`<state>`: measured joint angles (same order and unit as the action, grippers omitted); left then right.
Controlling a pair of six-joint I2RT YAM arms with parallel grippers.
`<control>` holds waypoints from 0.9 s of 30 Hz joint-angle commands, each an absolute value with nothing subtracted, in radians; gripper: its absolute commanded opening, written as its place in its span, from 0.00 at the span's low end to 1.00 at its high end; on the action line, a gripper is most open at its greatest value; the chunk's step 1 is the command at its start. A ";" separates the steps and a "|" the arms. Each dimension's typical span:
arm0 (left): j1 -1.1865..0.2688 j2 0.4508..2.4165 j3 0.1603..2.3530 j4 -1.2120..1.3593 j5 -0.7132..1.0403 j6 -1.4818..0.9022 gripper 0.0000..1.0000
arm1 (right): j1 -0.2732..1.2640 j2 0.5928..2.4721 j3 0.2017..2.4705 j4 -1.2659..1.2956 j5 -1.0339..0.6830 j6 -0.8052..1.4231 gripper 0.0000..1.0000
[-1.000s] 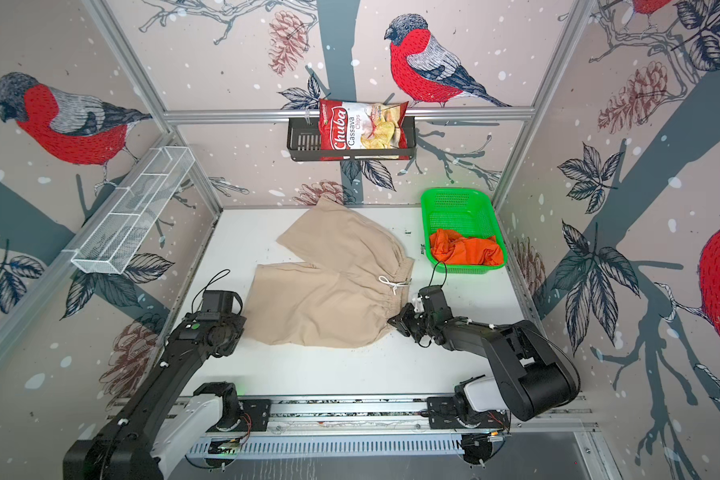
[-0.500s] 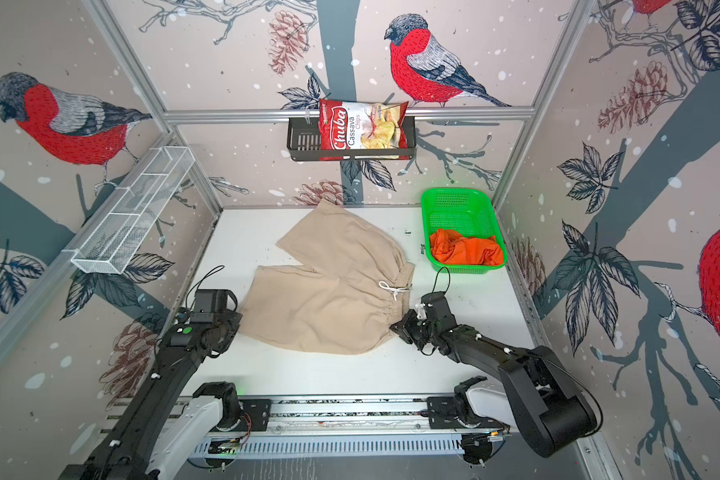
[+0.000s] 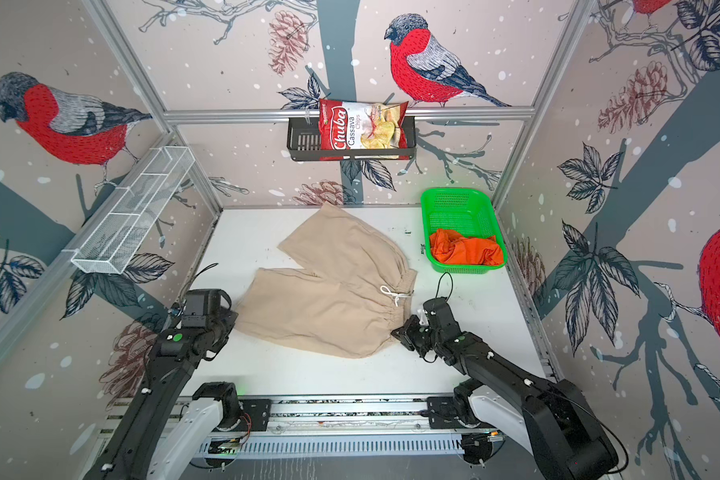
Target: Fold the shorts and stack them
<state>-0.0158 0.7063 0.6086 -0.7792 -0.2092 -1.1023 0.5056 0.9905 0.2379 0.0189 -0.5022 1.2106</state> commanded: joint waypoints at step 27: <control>-0.060 1.354 1.292 -0.376 -0.124 -0.613 0.00 | 0.236 1.047 0.614 -0.247 -0.743 1.069 0.00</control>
<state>-0.0444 1.2995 1.2263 -0.4892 -0.1291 -0.6792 0.2417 1.0122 0.5598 -0.2008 -0.7006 1.1515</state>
